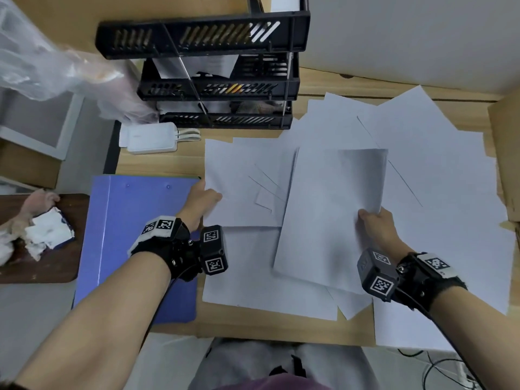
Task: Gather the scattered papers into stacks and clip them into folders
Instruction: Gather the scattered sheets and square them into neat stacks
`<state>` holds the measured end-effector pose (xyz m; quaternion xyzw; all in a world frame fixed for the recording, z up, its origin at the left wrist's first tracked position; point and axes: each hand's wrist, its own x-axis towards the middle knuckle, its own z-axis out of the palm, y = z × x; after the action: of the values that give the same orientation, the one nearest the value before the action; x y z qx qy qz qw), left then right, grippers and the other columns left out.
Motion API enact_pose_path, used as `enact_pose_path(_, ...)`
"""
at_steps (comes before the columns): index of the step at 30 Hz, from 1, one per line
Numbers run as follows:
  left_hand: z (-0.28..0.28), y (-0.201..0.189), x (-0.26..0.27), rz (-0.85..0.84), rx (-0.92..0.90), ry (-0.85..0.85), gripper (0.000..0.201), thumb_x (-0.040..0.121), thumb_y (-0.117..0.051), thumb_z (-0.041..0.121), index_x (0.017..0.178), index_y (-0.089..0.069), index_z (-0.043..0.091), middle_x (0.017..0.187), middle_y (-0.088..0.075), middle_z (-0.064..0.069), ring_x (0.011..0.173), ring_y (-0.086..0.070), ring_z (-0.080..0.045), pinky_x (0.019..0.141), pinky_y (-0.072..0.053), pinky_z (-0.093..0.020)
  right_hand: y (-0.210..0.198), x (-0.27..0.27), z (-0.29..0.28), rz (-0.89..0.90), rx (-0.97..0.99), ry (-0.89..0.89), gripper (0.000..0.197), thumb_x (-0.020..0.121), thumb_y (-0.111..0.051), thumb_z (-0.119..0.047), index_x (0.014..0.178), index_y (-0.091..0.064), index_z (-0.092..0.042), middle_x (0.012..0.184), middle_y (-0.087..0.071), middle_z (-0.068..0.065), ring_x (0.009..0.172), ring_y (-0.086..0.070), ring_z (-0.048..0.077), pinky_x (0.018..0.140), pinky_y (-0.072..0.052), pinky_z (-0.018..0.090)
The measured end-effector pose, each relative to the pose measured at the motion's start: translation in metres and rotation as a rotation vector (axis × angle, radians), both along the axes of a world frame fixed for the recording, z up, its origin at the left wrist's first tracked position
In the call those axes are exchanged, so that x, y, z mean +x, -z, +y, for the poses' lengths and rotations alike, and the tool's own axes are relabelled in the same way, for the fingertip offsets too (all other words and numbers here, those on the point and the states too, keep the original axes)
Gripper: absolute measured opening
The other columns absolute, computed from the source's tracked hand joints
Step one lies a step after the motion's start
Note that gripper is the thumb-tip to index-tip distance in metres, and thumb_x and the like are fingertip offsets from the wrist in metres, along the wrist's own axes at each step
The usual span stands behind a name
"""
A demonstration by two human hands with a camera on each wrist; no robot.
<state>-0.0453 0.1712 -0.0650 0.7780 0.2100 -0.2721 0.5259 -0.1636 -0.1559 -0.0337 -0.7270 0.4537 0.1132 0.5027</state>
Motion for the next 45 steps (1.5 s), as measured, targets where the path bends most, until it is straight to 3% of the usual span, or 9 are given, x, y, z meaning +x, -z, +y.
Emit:
enact_pose_path(5,0.020,-0.037,0.003,-0.121,-0.030,0.009,0.033,0.089,-0.053,-0.003,0.114,-0.059,0.018,0.094,-0.063,0.013,0.087,-0.061,-0.011,0.066,-0.046,-0.021,0.000,0.015,0.017,0.007,0.020,-0.090,0.007,0.096,-0.044,-0.004,0.098,-0.050,-0.004,0.077,-0.052,0.008,0.062,-0.046,0.017,0.053,-0.036,0.026)
enact_pose_path(15,0.020,-0.169,0.017,-0.704,-0.039,0.349,0.012,0.087,-0.071,0.015,0.094,-0.073,0.025,0.093,-0.065,-0.002,0.083,-0.056,-0.006,0.074,-0.041,-0.016,0.003,0.049,0.060,0.090,0.171,-0.332,0.005,0.092,-0.046,-0.002,0.088,-0.050,-0.002,0.069,-0.051,0.010,0.056,-0.047,0.022,0.052,-0.036,0.026)
enact_pose_path(21,-0.027,-0.135,-0.010,-0.627,-0.165,0.756,0.017,0.081,-0.077,0.013,0.096,-0.078,0.021,0.096,-0.068,0.005,0.084,-0.060,-0.010,0.078,-0.048,-0.035,-0.035,0.043,0.069,-0.039,0.571,-0.248,0.027,0.078,-0.070,-0.021,0.062,-0.053,-0.007,0.032,-0.048,-0.002,0.026,-0.046,0.007,0.029,-0.031,0.011)
enact_pose_path(23,-0.036,-0.103,-0.022,-0.601,-0.095,0.904,0.016,0.083,-0.075,0.018,0.097,-0.078,0.023,0.107,-0.069,0.007,0.098,-0.057,-0.005,0.092,-0.048,-0.032,-0.036,0.032,0.060,-0.152,0.647,-0.243,0.029,0.065,-0.079,-0.028,0.060,-0.055,-0.012,0.041,-0.056,-0.001,0.046,-0.055,0.010,0.040,-0.042,0.012)
enact_pose_path(26,-0.036,-0.066,-0.041,-0.505,-0.027,1.007,0.017,0.086,-0.071,0.020,0.100,-0.078,0.028,0.117,-0.066,0.017,0.105,-0.043,0.007,0.097,-0.039,-0.016,-0.027,0.024,0.052,-0.230,0.770,-0.102,0.036,0.099,-0.044,-0.024,0.073,-0.067,-0.016,0.068,-0.069,0.002,0.075,-0.059,0.025,0.063,-0.052,0.027)
enact_pose_path(32,-0.028,-0.033,-0.060,-0.364,0.042,1.095,0.023,0.088,-0.067,0.011,0.104,-0.077,0.025,0.128,-0.061,0.016,0.117,-0.037,-0.003,0.093,-0.025,0.001,0.003,0.023,0.036,-0.028,0.787,-0.031,0.084,0.082,-0.028,-0.081,0.121,-0.066,-0.017,0.121,-0.068,0.011,0.112,-0.064,0.031,0.103,-0.044,0.052)
enact_pose_path(36,-0.027,-0.027,-0.063,-0.191,0.071,1.192,0.038,0.085,-0.070,0.016,0.120,-0.067,0.031,0.136,-0.054,0.015,0.125,-0.038,-0.002,0.105,-0.025,-0.009,0.009,0.025,0.049,0.064,0.572,-0.256,0.035,0.095,-0.060,-0.027,0.112,-0.065,0.003,0.069,-0.071,0.003,0.049,-0.067,0.008,0.042,-0.048,0.017)
enact_pose_path(41,-0.026,-0.026,-0.047,-0.242,0.068,0.737,0.054,0.087,-0.072,0.025,0.136,-0.050,0.024,0.142,-0.044,0.005,0.132,-0.041,-0.011,0.111,-0.033,-0.029,0.013,0.026,0.041,0.047,0.384,-0.376,0.028,0.093,-0.060,-0.008,0.121,-0.059,-0.001,0.090,-0.070,0.004,0.062,-0.071,0.010,0.049,-0.051,0.019)
enact_pose_path(45,-0.031,-0.030,-0.032,-0.140,0.029,0.218,0.100,0.080,-0.078,0.036,0.153,-0.012,0.016,0.155,-0.025,0.001,0.140,-0.029,-0.011,0.109,-0.028,-0.026,-0.008,0.018,0.022,-0.007,0.543,-0.456,0.027,0.092,-0.062,-0.011,0.118,-0.064,-0.010,0.108,-0.074,0.006,0.097,-0.072,0.024,0.084,-0.058,0.039)
